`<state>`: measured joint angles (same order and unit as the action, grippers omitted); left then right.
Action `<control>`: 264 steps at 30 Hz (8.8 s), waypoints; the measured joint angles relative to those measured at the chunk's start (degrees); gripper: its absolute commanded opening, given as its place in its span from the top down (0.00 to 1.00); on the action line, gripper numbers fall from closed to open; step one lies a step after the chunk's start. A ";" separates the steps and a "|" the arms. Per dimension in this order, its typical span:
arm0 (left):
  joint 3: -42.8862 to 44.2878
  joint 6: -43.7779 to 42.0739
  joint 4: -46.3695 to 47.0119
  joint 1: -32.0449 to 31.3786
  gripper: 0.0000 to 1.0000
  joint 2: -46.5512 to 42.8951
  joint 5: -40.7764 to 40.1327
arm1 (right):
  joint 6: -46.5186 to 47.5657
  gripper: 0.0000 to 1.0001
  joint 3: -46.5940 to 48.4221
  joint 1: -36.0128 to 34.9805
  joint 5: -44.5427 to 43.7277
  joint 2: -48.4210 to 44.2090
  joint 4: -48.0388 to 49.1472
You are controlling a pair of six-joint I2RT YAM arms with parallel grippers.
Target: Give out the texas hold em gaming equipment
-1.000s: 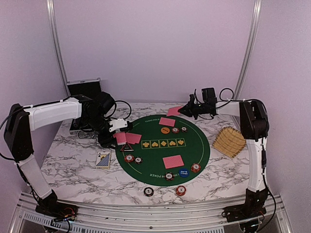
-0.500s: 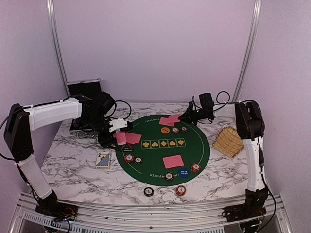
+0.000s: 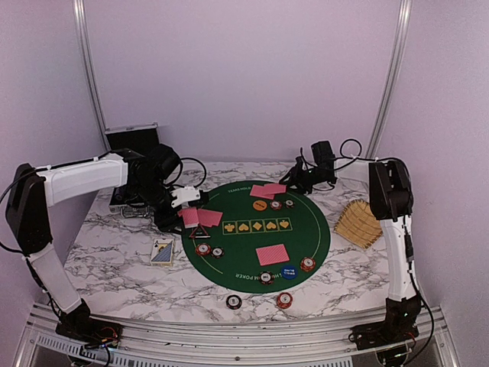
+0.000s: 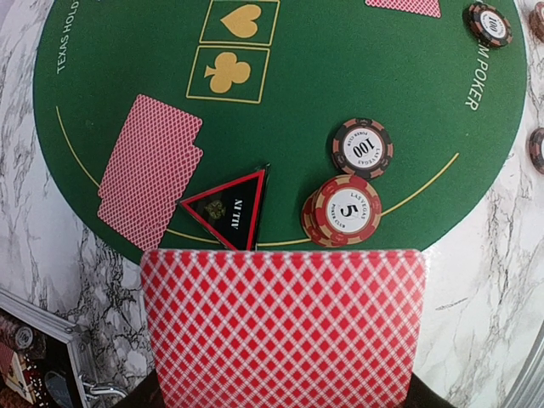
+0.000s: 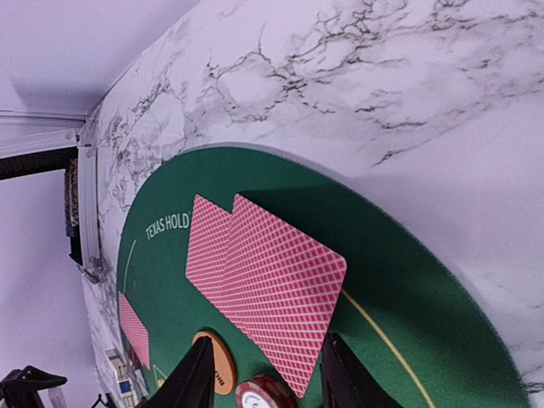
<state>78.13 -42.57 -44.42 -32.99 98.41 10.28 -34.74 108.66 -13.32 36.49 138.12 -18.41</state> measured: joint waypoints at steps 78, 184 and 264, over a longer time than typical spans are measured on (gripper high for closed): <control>1.62 2.51 0.04 -1.57 1.00 -1.42 2.62 | -27.34 0.17 -29.66 -32.50 13.22 -14.38 44.22; 1.70 1.40 -0.66 -2.91 1.00 0.07 -1.33 | -27.50 1.00 -34.75 -27.78 16.50 -17.27 44.11; 1.05 1.70 -0.44 -2.58 1.00 0.00 1.70 | -15.30 0.01 -34.53 -25.88 4.83 -25.40 25.53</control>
<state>79.18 -40.86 -44.86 -35.57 98.41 11.99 -50.04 74.13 -39.20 41.32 112.73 7.11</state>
